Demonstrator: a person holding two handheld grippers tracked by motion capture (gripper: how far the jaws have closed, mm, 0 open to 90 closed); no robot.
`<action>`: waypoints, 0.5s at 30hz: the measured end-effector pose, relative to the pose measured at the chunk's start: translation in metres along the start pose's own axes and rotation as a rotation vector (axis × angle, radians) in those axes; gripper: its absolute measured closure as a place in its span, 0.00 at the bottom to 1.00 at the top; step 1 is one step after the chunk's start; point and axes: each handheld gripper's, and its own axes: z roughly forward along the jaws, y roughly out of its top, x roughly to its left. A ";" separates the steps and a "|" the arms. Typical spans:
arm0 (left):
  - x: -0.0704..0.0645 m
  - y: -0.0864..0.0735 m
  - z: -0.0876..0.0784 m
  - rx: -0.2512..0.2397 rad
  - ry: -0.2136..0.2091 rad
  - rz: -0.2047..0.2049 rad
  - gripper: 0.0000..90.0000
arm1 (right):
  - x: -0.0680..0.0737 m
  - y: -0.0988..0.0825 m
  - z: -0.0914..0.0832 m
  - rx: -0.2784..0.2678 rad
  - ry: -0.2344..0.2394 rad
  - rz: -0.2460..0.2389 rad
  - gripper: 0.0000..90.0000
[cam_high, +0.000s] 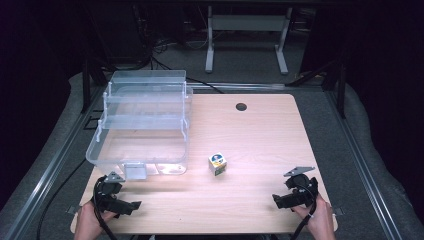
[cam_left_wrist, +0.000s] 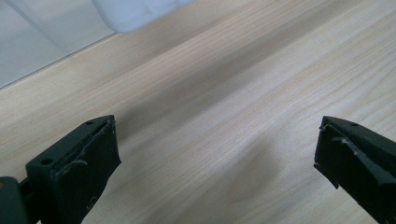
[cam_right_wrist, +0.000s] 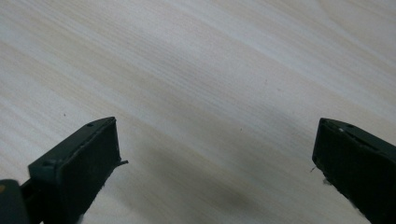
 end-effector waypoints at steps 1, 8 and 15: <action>0.000 0.000 0.000 0.000 0.000 0.000 0.00 | 0.000 0.000 0.000 0.000 0.000 0.000 0.00; 0.003 -0.001 0.001 0.006 -0.002 -0.007 0.00 | 0.009 0.022 0.000 -0.003 -0.005 -0.029 0.00; 0.003 -0.001 0.000 -0.003 -0.035 -0.007 0.00 | 0.022 0.041 0.003 -0.007 0.035 -0.072 0.00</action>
